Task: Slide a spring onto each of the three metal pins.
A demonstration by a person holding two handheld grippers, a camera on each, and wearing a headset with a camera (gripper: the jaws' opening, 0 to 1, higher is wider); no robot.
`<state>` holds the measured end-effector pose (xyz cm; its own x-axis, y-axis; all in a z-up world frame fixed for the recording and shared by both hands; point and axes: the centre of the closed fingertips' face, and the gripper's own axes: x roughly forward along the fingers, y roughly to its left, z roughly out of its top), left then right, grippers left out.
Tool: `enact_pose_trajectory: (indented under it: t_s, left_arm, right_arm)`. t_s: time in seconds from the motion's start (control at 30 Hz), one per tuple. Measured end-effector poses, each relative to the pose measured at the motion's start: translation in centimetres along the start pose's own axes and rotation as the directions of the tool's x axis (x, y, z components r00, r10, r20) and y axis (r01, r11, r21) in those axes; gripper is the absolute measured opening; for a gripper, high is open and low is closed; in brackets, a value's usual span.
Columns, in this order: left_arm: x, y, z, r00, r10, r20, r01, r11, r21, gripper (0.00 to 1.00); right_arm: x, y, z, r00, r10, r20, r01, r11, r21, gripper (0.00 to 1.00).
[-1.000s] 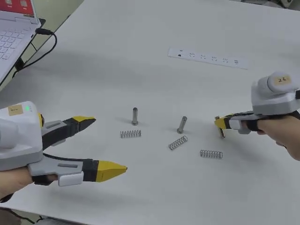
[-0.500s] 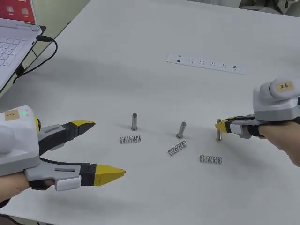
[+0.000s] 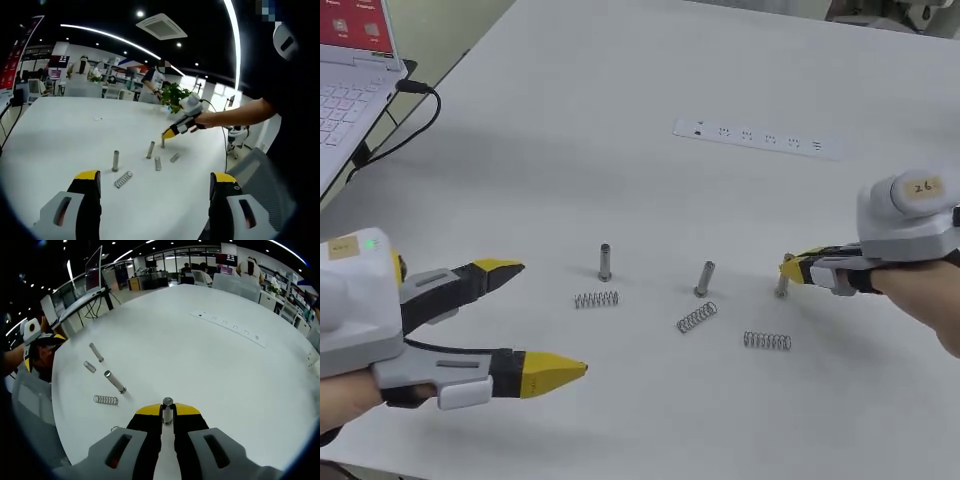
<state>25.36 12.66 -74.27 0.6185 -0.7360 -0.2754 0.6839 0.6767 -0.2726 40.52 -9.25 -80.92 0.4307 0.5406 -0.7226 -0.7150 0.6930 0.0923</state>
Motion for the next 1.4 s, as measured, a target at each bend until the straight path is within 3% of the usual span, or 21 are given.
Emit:
enact_pose_trajectory:
  t_s: [0.3,0.6,0.73,1.4]
  left_arm:
    - [-0.3,0.1,-0.1,1.0,0.006,0.004,-0.006,1.0,0.001,0.86]
    - [-0.2,-0.1,0.0,1.0,0.006,0.008,-0.006,1.0,0.005,0.86]
    - [-0.3,0.0,0.2,0.9999,0.01,0.013,-0.01,1.0,0.004,0.86]
    - [-0.5,0.4,0.3,0.999,0.045,0.007,-0.045,0.999,0.002,0.95]
  right_arm:
    - [-0.5,0.2,-0.7,1.0,-0.005,-0.004,0.005,1.0,-0.01,0.06]
    - [-0.7,0.9,-1.0,0.9996,0.027,-0.01,-0.027,1.0,-0.013,0.07]
    - [-0.8,0.9,-1.0,0.9996,0.027,-0.003,-0.027,1.0,-0.007,0.18]
    - [-2.4,1.1,-1.5,0.9987,0.007,0.05,-0.006,1.0,-0.008,0.44]
